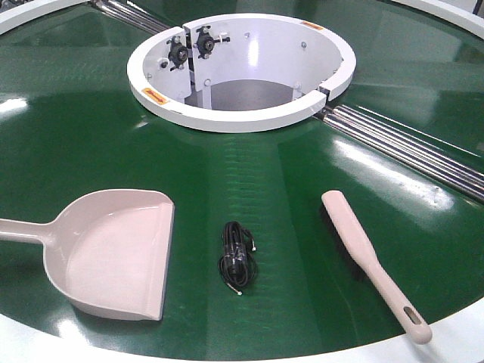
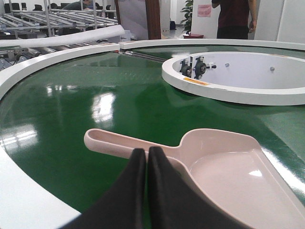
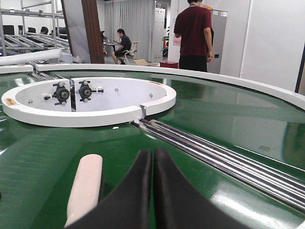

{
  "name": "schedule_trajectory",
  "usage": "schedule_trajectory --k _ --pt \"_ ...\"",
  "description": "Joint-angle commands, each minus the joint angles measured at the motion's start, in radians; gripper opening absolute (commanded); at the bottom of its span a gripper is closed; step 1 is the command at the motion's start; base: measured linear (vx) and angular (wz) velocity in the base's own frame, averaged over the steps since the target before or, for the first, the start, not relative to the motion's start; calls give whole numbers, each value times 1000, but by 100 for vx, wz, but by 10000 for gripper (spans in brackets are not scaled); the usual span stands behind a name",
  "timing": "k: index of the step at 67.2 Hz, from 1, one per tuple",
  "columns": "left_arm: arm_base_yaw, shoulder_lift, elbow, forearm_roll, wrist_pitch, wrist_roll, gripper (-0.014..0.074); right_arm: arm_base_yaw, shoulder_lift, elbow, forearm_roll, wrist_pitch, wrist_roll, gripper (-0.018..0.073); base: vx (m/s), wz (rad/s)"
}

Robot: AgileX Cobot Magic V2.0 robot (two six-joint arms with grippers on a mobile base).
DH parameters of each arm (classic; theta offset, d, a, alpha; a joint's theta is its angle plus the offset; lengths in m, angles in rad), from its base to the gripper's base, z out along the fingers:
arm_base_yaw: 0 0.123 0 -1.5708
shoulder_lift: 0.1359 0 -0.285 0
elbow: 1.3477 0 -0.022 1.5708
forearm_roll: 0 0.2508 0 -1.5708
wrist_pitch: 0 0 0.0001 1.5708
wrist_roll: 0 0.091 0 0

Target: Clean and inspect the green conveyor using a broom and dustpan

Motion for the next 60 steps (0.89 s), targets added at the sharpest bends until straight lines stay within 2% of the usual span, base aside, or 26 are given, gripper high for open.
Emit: schedule_trajectory --k 1,60 --pt "1 -14 18 -9 -74 -9 -6 -4 -11 17 -2 -76 -4 -3 0 0" --pt "1 -14 18 -9 -74 -9 -6 -4 -11 17 -2 -76 -4 -3 0 0"
